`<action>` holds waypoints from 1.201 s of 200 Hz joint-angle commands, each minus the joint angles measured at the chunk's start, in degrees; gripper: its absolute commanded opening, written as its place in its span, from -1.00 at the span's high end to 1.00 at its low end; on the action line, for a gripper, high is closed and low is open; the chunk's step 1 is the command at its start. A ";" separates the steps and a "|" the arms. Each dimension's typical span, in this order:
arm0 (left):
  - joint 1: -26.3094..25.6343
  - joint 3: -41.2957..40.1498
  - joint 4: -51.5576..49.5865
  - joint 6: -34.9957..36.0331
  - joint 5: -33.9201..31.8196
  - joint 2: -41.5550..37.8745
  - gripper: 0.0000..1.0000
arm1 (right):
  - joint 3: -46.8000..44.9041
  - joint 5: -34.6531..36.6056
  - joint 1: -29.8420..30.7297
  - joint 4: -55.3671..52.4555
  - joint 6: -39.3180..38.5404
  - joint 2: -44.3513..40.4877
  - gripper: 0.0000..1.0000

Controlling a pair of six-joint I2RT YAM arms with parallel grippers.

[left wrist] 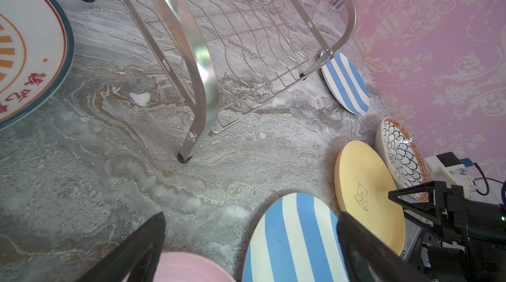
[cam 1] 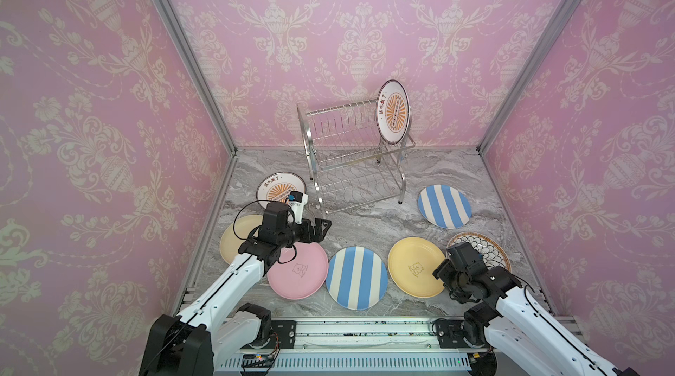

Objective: Load plates into a dish rack
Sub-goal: Pick up the plate from the bottom-center of the table.

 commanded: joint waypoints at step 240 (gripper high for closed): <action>-0.46 4.49 -1.12 2.56 -0.30 -0.05 -0.99 | -2.30 -1.30 -0.52 8.48 -1.99 2.52 0.65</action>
